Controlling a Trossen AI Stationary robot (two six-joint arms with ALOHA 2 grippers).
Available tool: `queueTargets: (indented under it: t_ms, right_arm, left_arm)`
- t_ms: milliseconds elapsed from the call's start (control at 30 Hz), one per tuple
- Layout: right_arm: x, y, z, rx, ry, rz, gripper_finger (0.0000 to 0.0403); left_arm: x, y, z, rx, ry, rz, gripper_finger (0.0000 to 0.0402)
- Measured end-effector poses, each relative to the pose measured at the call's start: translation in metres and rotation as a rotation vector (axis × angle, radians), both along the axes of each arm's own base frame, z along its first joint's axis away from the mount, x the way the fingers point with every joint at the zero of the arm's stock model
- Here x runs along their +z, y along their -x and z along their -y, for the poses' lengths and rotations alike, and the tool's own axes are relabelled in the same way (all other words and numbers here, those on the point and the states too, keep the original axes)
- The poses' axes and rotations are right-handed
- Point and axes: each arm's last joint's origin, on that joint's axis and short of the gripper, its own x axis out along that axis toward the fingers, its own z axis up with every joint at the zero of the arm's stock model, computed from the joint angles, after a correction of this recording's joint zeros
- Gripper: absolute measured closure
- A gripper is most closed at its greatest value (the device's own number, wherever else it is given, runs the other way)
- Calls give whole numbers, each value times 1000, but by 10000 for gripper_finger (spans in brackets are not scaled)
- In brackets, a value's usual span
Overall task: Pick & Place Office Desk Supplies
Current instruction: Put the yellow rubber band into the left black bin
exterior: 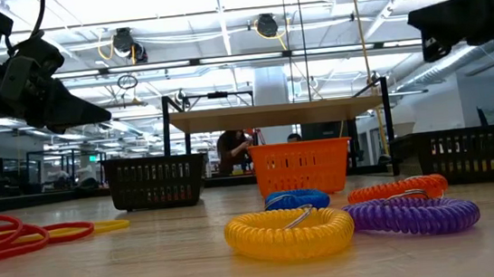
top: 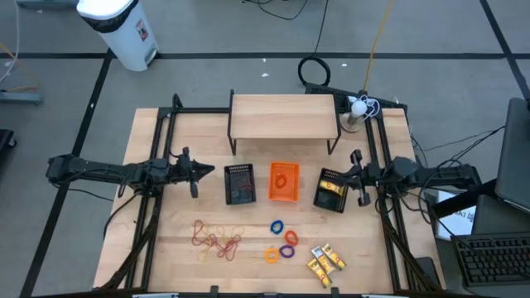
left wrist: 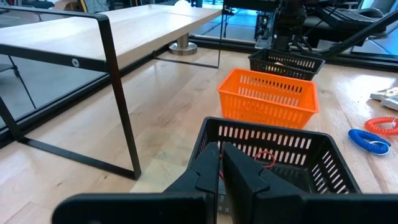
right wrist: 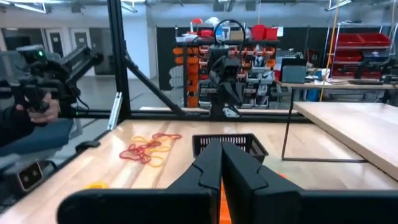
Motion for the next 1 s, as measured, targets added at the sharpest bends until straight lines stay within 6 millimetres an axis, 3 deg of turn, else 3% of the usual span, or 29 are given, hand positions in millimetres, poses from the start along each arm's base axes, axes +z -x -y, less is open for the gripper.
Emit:
queueTargets:
  t_ms: [133,833,1000]
  right_arm:
    - [4,1,0,-1,-2,68,403]
    - [-5,-1,1,-46,-67,-14,403]
    - [-5,-1,1,-44,-89,-16,403]
  left_arm:
    - [0,0,0,1,-1,0,382]
    - [-1,0,1,20,146,13,387]
    - [15,-3,10,-19,202,-98,399]
